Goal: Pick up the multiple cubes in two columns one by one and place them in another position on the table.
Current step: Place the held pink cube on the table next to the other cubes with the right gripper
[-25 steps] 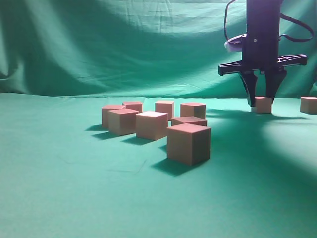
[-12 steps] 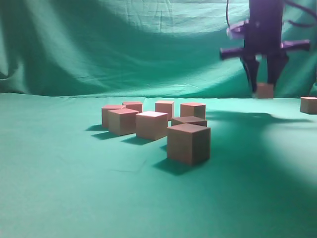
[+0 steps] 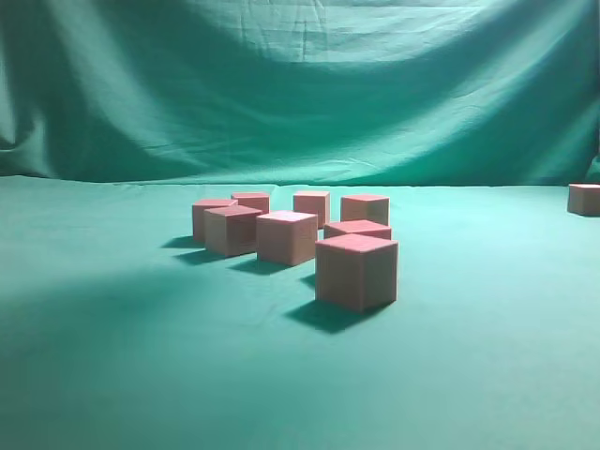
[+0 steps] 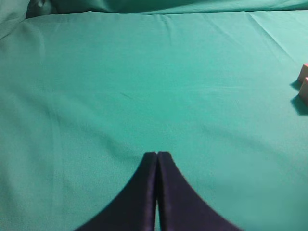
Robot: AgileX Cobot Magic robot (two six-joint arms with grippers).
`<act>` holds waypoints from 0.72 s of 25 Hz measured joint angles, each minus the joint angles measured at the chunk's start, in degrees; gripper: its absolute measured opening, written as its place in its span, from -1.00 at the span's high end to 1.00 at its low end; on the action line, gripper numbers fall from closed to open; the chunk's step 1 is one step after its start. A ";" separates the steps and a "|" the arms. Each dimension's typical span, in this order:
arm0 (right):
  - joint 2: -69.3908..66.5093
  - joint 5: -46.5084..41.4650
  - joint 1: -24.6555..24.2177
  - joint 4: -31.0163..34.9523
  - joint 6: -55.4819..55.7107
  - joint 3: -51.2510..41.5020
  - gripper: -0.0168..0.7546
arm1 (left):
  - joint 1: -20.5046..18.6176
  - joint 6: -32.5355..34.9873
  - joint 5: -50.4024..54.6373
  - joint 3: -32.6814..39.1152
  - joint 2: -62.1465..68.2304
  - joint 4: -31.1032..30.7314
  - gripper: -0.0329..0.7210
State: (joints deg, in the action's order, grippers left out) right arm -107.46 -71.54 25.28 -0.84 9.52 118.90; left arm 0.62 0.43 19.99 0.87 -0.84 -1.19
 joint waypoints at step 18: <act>14.51 4.91 35.08 -0.03 -0.37 -38.64 0.22 | 0.00 0.00 0.00 0.00 0.00 0.00 0.91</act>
State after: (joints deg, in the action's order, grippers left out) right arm -92.95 -66.63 60.36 -0.87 9.14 80.26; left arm 0.62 0.43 19.99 0.87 -0.84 -1.19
